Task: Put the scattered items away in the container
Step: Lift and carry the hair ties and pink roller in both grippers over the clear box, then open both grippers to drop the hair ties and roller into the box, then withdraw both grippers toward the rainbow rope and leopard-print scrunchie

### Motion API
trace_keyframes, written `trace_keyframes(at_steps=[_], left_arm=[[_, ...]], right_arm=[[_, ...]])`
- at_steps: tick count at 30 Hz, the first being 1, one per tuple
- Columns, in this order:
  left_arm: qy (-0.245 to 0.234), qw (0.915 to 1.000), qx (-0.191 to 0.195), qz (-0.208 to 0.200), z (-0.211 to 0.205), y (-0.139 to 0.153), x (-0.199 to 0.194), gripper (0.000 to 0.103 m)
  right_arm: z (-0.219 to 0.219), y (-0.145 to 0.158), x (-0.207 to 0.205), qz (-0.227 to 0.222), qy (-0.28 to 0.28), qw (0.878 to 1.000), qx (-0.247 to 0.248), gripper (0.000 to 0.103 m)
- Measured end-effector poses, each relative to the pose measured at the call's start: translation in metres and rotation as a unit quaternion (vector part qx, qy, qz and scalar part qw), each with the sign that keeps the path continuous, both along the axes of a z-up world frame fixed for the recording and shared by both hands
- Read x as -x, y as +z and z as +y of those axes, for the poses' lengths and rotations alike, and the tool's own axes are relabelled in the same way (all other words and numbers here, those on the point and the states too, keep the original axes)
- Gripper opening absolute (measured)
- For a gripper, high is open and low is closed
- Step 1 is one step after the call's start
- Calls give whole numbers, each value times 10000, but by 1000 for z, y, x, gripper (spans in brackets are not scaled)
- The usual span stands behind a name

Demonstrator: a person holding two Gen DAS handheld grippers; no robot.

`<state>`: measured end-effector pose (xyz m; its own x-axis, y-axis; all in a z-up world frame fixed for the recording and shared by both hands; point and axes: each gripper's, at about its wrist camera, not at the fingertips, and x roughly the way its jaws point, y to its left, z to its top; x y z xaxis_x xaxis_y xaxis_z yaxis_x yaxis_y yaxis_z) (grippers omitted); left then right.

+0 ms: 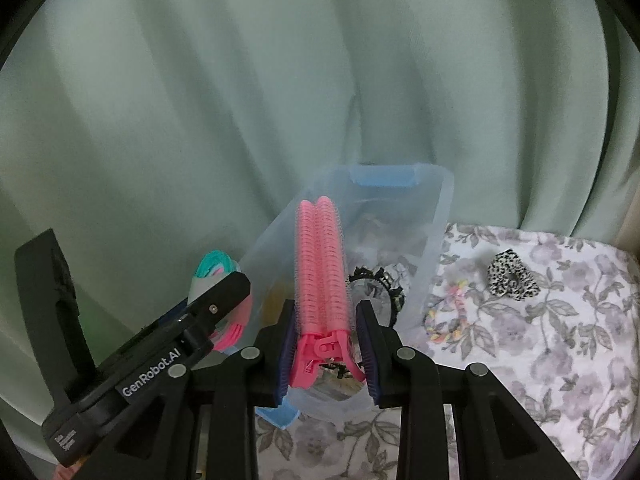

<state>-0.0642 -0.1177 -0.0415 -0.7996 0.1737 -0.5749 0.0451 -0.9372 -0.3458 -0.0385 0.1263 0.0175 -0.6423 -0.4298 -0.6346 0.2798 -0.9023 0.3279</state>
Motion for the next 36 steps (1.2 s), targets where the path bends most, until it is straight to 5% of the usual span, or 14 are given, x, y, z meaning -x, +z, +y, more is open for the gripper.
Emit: trace_keyframes(at_steps=[14,21,36], left_arm=[[107,9990,-220,-379,-9,-11,6,75],[185,9984,-301,-437,-12,-10,5,88],[148,9994,316,-62,17,26,-20,97]], right_arm=[[-20,-11,15,-148,341,9992,-110,33],[-10,-11,15,-219,159,9996,-36,59],[18,2,-8,-56,-46,9999,133,75]])
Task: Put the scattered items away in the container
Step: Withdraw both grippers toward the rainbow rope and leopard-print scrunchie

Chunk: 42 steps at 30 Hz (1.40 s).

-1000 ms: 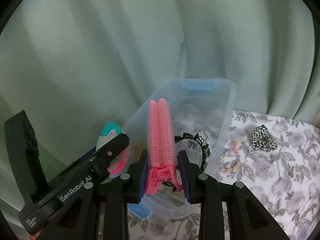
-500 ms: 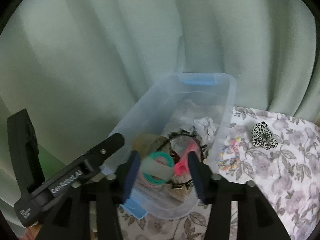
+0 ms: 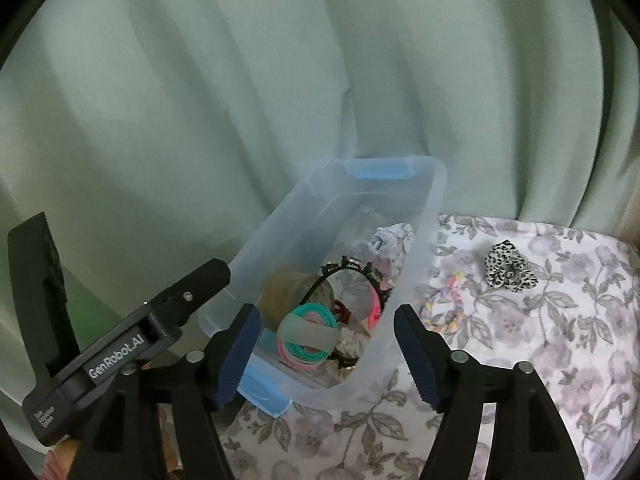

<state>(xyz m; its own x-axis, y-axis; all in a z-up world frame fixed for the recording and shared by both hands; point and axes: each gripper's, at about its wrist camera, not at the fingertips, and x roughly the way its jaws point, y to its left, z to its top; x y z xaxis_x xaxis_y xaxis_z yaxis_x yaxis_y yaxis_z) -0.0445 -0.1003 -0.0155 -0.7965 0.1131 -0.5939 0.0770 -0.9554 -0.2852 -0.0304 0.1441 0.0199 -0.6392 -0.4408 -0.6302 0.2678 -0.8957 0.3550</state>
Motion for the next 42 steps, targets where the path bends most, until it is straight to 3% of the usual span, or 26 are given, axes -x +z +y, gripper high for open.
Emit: trace_keyframes(at_steps=[9,17,27,42], left_arm=[[-447,9980,398,201,55,16,-7,97],[-1036,9923,655,155,123,12,-3,97],[-1653,9832,764,-122,200,-18,14,97],[-1572,9778,1049,-902,232,-92,47,97]], right_arm=[[50,8,-22,199,-281,9992,183,78],[124,-15,-24,88,-962,9944,423,79],[206,-53,-10,-285,-1802,9818,528,79],[254,-128,16,-993,-2136,9707,470,79]])
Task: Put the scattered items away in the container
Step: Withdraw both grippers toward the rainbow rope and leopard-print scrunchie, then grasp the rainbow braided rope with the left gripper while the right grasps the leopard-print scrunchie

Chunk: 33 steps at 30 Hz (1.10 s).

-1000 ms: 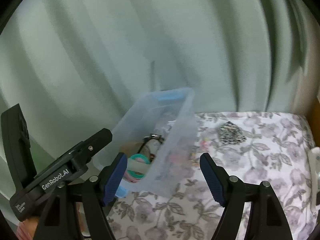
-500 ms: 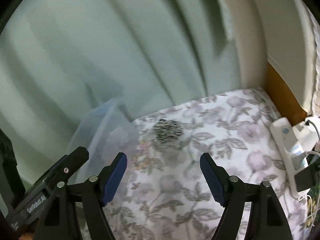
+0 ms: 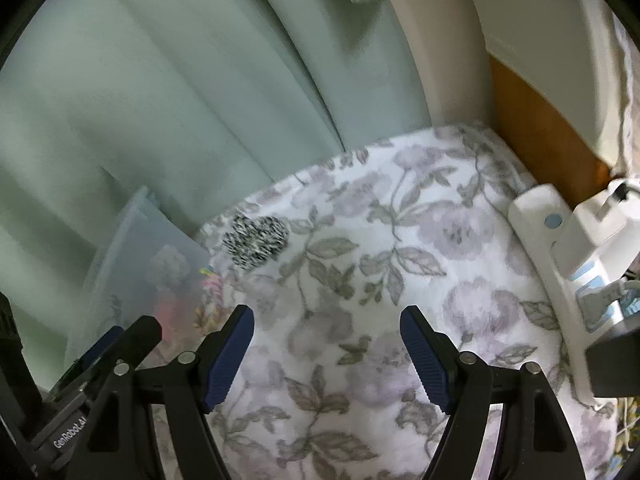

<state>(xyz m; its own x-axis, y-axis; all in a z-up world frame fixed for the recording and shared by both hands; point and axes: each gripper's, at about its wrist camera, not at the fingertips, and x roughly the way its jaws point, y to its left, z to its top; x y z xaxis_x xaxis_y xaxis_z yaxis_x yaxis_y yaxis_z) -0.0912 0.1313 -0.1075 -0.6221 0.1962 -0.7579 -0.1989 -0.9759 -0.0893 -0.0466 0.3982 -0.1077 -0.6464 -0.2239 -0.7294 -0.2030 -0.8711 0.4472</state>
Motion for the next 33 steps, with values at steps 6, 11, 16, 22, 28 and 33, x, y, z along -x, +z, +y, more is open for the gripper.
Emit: trace_keyframes(at_steps=[6,11,16,22,28,33], left_arm=[[232,9994,106,-241,2,-27,9,97],[544,9977,231,-329,1,-41,13,97],[863,9950,324,-389,-5,-51,19,97],[1247,9906,336,-451,-13,-62,23,97],[1334,9894,356,-456,-16,-71,28,97],[1325,9887,544,-440,-13,-75,34,97]], right_arm=[[-1,-21,15,-176,106,9998,13,79],[-8,-32,28,-255,228,9994,-25,79],[-11,-40,36,-278,340,9990,-18,79],[-15,-44,50,-258,510,9983,-67,79],[-31,-47,70,-177,849,9962,-80,79],[-46,-45,90,-39,1152,9933,30,79]])
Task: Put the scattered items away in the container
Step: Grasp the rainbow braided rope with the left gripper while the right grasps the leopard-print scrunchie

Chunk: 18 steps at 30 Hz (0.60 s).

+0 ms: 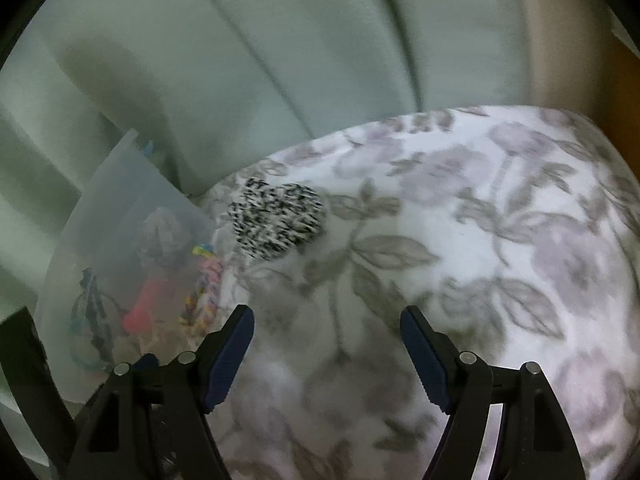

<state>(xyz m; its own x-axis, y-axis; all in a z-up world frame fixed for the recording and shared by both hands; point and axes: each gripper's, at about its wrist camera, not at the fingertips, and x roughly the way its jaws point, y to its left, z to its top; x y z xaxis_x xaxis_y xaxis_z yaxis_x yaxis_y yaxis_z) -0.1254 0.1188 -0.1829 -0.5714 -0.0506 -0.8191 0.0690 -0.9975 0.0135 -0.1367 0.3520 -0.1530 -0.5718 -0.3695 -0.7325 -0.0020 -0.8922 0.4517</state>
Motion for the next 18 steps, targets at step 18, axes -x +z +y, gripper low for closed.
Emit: trace_keyframes(at_steps=[18], left_arm=[[22,9986,523,56,11,-30,53,73]], right_arm=[[-32,-15,70,118,615,9980,-47,79]])
